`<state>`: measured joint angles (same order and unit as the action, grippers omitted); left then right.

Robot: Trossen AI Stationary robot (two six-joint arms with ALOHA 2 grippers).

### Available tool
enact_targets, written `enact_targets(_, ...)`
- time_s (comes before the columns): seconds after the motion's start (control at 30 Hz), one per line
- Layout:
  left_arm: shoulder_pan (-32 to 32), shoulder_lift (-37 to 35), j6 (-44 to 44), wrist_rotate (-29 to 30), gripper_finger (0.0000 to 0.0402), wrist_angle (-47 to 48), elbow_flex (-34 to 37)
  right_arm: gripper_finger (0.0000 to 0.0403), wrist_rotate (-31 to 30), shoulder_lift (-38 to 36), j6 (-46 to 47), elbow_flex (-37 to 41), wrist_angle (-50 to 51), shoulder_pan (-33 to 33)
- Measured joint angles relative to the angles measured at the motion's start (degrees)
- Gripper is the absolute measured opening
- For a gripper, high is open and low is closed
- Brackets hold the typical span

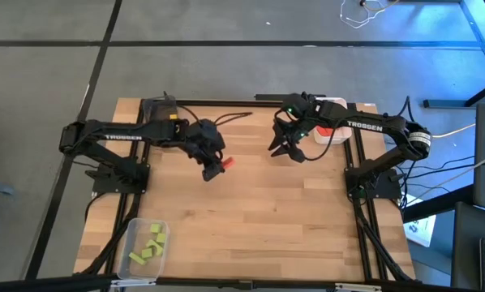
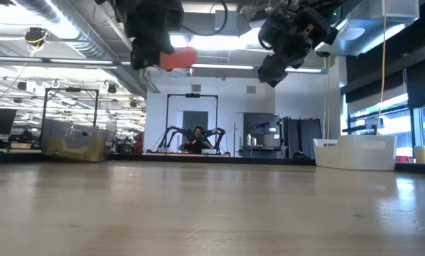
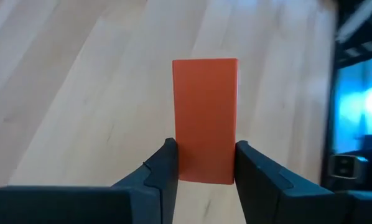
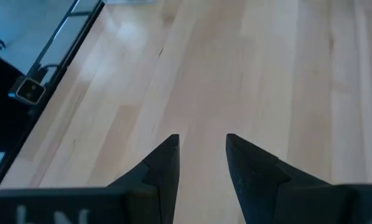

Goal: Sort & place blocks by color
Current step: Put the orange block into the white bin

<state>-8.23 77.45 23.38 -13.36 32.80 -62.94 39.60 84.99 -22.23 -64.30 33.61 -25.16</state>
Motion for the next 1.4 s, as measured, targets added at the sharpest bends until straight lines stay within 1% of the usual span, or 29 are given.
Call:
enact_targets(0.1, -1.20, 0.00, -0.02, -2.30, 0.0122, -1.06, 0.00, 0.0133, 0.02, -0.02, 1.01, -0.04, -1.37, 0.27)
enact_targets(0.23, -2.60, 0.80, -0.27, -2.99, 0.0122, -1.06, 0.00, 0.0133, 0.01, 0.12, -0.43, -0.04, -8.07, 1.41)
enact_targets(0.3, -3.48, 1.45, -1.27, -5.39, 0.0122, -2.06, 0.00, 0.0133, -0.53, 0.22, -0.58, -0.04, -11.88, 2.43)
enact_targets(0.37, -4.25, 2.50, -1.52, -8.42, 0.0122, -4.28, -0.02, 0.0131, -2.70, 0.20, -2.04, -0.04, -15.88, 3.86)
enact_targets(0.47, -5.09, 3.91, -1.62, -11.12, 0.0122, -7.40, 0.00, 0.0125, -6.46, 0.22, -8.30, -0.04, -19.26, 6.58)
enact_targets(0.57, -6.02, 4.80, -1.66, -13.27, 0.0122, -9.48, 0.00, 0.0122, -7.06, 0.22, -14.87, -0.04, -20.90, 9.07)
enact_targets(0.63, -6.33, 5.32, -1.64, -14.22, 0.0122, -9.82, 0.00, 0.0121, -9.30, 0.22, -16.99, -0.04, -21.32, 10.48)
enact_targets(0.73, -6.52, 5.28, -1.76, -15.12, 0.0122, -10.40, 0.00, 0.0121, -14.32, 0.22, -17.10, -0.04, -22.85, 11.84)
enact_targets(0.8, -6.51, 5.29, -2.26, -15.76, 0.0122, -11.21, 0.00, 0.0121, -14.52, 0.40, -17.27, -0.04, -23.52, 12.25)
enact_targets(0.9, -6.51, 5.27, -2.49, -17.80, 0.0122, -14.94, 0.00, 0.0121, -14.52, 0.82, -17.29, -0.04, -24.07, 12.78)
enact_targets(1.0, -6.51, 5.27, -2.49, -17.90, 0.0122, -16.54, 0.00, 0.0121, -13.36, 0.90, -17.30, -0.04, -24.63, 13.04)
enact_targets(1.17, -6.51, 5.27, -2.47, -17.88, 0.0122, -17.01, 0.00, 0.0121, -12.58, 0.90, -17.29, -0.04, -26.70, 13.43)
enact_targets(1.4, -6.49, 5.27, -2.46, -17.87, 0.0122, -17.21, 0.00, 0.0121, -12.51, 0.90, -17.29, -0.04, -26.99, 13.63)
